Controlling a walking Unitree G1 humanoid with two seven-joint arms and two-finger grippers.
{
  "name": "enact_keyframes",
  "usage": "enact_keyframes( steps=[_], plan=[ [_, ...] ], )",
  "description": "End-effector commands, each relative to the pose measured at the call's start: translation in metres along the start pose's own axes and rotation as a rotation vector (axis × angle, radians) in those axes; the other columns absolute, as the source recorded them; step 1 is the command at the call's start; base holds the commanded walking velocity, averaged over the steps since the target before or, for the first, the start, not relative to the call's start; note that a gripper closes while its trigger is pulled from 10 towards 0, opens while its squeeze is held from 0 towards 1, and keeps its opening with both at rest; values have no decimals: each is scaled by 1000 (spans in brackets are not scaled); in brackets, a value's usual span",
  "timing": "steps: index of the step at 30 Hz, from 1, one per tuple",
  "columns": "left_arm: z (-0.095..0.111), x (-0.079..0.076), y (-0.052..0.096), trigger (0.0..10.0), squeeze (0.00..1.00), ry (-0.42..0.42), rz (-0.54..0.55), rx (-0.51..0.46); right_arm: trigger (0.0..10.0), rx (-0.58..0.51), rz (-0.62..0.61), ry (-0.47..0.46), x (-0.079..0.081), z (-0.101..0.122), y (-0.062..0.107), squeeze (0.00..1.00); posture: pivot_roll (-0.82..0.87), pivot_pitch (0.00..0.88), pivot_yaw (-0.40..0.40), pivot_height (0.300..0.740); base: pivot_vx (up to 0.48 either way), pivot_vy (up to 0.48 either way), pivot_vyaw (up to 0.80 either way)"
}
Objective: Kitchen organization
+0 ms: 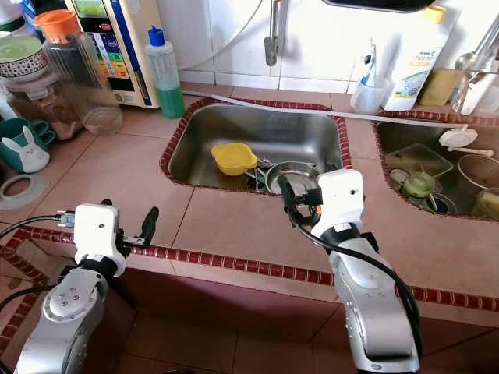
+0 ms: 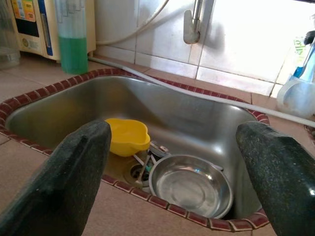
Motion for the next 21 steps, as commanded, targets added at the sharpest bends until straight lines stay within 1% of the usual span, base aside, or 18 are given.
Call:
enact_keyframes(
  steps=[1, 3, 6, 14, 21],
  plan=[
    [3, -2, 1, 10000, 0, -3, -12, -13, 10000, -5, -7, -1, -3, 4, -1, 0, -33, 76, 48, 740, 0, 0, 0],
    [4, -4, 0, 10000, 0, 0, -13, -18, 10000, -4, -9, -3, -4, 5, -2, 0, -33, 76, 45, 740, 0, 0, -213],
    [5, -5, 0, 10000, 0, 4, -15, -21, 10000, -11, 5, -8, 0, 7, -4, 0, -31, 77, 42, 740, 0, 0, -415],
    [3, -3, 0, 10000, 0, 11, -7, -19, 10000, -8, 20, -20, 4, 7, -6, 0, -30, 76, 40, 740, 0, 0, 0],
    [4, -4, -1, 10000, 0, 13, -4, -20, 10000, 1, 27, -26, 6, 6, -9, 0, -31, 75, 38, 740, 0, 0, -707]
  ],
)
Point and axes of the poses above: a point about 5 cm out from each wrist's last joint towards the gripper, its own y axis pointing back from the gripper into the wrist, its own z axis along the axis of the wrist's last joint, x = y × z, the point moved 5 cm from there along -y, pointing out of the wrist towards the gripper, and after that the axes turned 3 degrees about y, right-handed, at the moved point
